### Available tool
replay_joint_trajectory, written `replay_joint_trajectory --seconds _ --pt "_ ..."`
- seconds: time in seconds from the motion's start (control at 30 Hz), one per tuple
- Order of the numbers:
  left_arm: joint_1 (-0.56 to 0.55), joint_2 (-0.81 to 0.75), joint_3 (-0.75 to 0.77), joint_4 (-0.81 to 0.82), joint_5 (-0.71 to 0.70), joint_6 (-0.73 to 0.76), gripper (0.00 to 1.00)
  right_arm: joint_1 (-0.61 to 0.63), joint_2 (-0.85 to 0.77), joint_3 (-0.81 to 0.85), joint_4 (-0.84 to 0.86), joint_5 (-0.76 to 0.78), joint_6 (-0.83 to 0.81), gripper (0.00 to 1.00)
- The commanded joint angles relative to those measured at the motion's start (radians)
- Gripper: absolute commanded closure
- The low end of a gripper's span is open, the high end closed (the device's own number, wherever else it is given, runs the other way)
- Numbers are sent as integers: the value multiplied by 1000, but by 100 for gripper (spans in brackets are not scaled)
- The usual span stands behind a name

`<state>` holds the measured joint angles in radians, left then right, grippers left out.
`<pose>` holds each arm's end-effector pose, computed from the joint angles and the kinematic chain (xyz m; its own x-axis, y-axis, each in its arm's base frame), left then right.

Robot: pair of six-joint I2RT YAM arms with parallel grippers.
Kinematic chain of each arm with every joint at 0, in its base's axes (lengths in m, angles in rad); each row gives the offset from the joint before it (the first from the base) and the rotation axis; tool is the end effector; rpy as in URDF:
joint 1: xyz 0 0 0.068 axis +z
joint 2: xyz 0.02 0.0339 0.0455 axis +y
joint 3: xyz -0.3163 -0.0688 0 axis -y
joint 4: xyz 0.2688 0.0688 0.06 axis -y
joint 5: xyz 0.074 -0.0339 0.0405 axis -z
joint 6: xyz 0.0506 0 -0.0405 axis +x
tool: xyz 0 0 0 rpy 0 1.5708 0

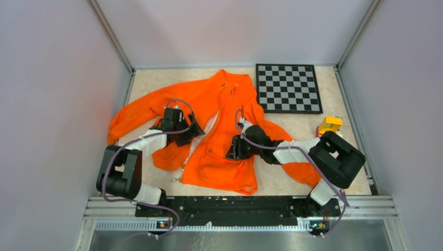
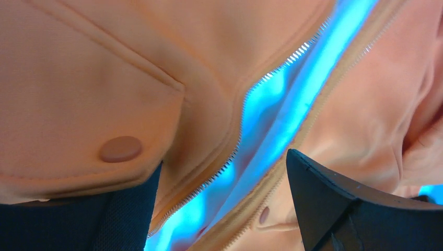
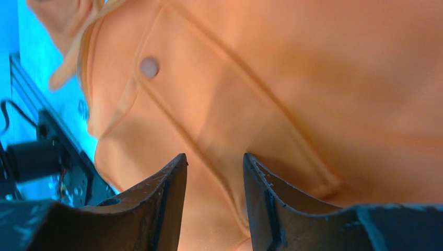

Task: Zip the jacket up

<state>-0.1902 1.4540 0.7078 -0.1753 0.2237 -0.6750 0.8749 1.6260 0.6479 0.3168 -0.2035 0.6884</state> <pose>0.2884 -0.0669 0.1910 -0.8081 -0.4649 -0.3616 -0.2420 0.8218 -0.5158 0.2068 0.2636 0.1640 -0.8465 -0.0429 -0.5306 -0.4093 0.6898 0.5972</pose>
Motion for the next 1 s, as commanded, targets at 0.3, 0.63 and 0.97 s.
replay_joint_trajectory --seconds 0.3,0.63,0.97 --pt "-225 -44 87 -28 -191 -87 1 -238 -144 71 -196 87 -156 53" --pt "-203 -421 165 -221 -413 147 1 -75 -289 117 -259 227 -92 35" --pt "-202 -729 184 -219 -422 328 1 65 -20 123 381 -19 278 31"
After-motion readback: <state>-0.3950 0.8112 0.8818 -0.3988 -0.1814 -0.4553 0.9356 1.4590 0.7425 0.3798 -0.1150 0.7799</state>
